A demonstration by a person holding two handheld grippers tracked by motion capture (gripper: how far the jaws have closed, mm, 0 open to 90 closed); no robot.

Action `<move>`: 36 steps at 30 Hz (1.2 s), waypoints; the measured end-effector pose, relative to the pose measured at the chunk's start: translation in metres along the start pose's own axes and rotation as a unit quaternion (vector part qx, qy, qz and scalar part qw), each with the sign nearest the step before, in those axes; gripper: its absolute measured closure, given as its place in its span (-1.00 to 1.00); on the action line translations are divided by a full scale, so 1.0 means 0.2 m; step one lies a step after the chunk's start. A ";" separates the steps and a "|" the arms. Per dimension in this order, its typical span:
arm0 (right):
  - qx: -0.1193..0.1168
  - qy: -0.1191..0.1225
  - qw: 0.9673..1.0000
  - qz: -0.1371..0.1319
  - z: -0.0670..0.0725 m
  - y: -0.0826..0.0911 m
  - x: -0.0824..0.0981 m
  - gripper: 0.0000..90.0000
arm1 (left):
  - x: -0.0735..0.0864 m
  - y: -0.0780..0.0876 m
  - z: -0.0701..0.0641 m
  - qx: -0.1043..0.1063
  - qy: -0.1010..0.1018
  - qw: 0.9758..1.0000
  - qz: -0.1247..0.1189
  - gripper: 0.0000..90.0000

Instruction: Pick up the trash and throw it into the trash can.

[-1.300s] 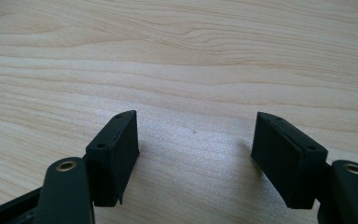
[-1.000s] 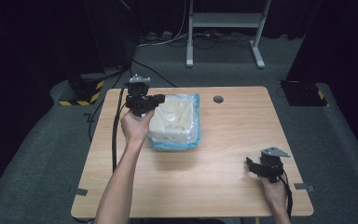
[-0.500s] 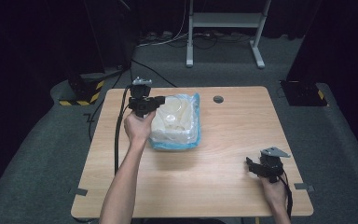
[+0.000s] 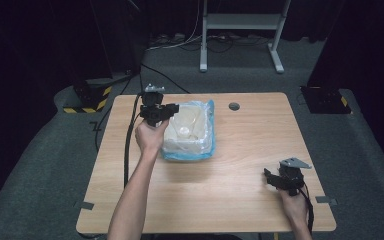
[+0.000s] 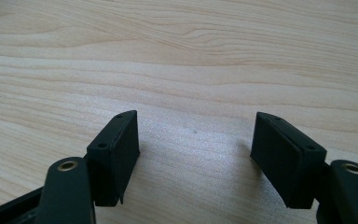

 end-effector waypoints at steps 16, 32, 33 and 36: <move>0.001 -0.003 1.000 0.000 0.00 0.00 0.00 -0.31 | 0.07 0.05 -0.04 -0.027 -0.030 0.999 -0.004 0.09; 0.001 -0.006 1.000 0.002 0.00 0.00 0.00 -0.32 | 0.19 0.17 -0.05 -0.049 -0.039 0.998 -0.015 0.05; 0.001 -0.006 1.000 0.002 0.00 0.00 0.00 -0.32 | 0.20 0.17 -0.05 -0.048 -0.039 0.998 -0.012 0.05; 0.000 -0.007 1.000 0.002 0.00 0.00 0.00 -0.32 | 0.23 0.19 -0.06 -0.049 -0.040 0.998 -0.012 0.05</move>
Point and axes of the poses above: each handheld gripper's, and its own axes: y roughly backward along the jaws, x roughly out of its underside, z roughly to its left, the point moved 9 cm from there along -y, roughly forward along the jaws, and after that the axes turned 11 degrees about -y, right-handed, at the moved point
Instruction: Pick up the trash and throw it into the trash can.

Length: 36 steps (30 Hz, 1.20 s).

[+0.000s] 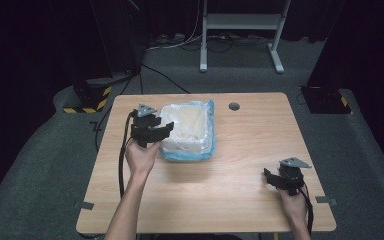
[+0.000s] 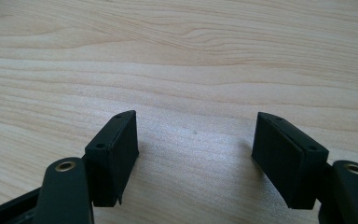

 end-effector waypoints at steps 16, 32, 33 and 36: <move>-0.001 0.000 1.000 0.000 0.00 0.00 0.00 -0.32 | 0.14 0.11 -0.05 -0.006 0.002 1.000 -0.009 0.04; 0.001 0.003 1.000 -0.001 0.00 0.00 0.00 -0.32 | 0.35 0.22 -0.09 -0.014 0.024 0.999 -0.027 0.02; 0.001 0.003 1.000 -0.001 0.00 0.00 0.00 -0.32 | 0.37 0.22 -0.10 -0.015 0.026 0.999 -0.024 0.01; 0.000 0.002 1.000 0.000 0.00 0.00 0.00 -0.32 | 0.42 0.20 -0.11 -0.010 0.026 0.999 -0.018 0.01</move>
Point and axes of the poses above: each handheld gripper's, and its own axes: y roughly backward along the jaws, x roughly out of its underside, z roughly to its left, the point moved 9 cm from there along -y, roughly forward along the jaws, and after that the axes turned 11 degrees about -y, right-handed, at the moved point
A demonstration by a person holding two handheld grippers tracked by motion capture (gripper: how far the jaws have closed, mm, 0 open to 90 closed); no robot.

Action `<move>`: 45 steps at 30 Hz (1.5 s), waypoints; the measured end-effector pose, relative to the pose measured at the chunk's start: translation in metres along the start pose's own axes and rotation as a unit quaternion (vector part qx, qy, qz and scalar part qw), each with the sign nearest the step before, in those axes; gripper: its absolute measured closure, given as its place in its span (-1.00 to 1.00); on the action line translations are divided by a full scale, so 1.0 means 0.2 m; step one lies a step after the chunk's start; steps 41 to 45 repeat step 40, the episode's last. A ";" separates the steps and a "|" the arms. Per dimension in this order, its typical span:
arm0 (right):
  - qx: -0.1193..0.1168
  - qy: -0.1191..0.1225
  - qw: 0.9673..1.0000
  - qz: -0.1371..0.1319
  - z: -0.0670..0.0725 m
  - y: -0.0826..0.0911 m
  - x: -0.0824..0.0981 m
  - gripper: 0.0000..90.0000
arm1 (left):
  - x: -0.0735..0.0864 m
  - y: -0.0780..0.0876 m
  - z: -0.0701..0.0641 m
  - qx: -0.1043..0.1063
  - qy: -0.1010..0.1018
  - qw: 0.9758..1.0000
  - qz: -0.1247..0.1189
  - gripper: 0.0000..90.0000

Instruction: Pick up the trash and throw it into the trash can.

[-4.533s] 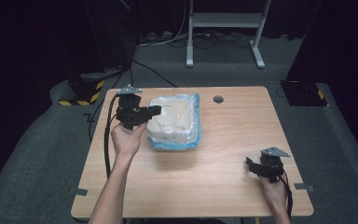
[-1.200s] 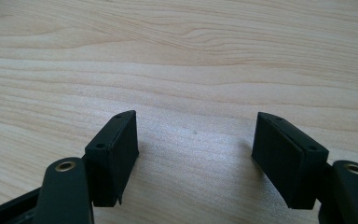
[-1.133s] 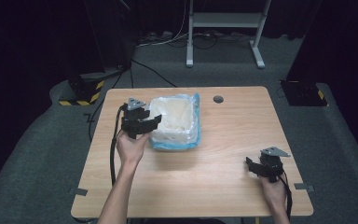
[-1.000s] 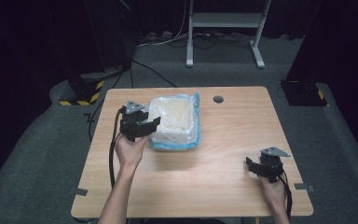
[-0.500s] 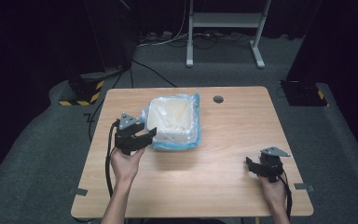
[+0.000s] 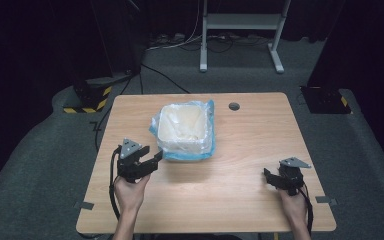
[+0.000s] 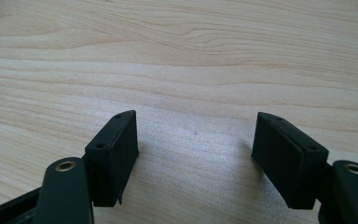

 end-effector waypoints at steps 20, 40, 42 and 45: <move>0.001 0.002 1.000 -0.001 0.00 0.00 0.00 -0.32 | 0.41 -0.18 0.04 -0.037 -0.010 0.997 0.062 -0.04; -0.001 0.000 1.000 0.000 0.00 0.00 0.00 -0.32 | 0.60 -0.32 0.15 -0.086 0.000 0.991 0.101 -0.19; -0.001 0.000 1.000 0.000 0.00 0.00 0.00 -0.32 | 0.60 -0.32 0.15 -0.086 0.000 0.991 0.101 -0.19; -0.001 0.000 1.000 0.000 0.00 0.00 0.00 -0.32 | 0.60 -0.32 0.15 -0.086 0.000 0.991 0.101 -0.19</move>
Point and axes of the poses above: each handheld gripper's, and its own axes: y roughly backward along the jaws, x roughly out of its underside, z roughly to its left, the point moved 9 cm from there along -y, roughly forward along the jaws, and after that the axes turned 11 degrees about -y, right-handed, at the moved point
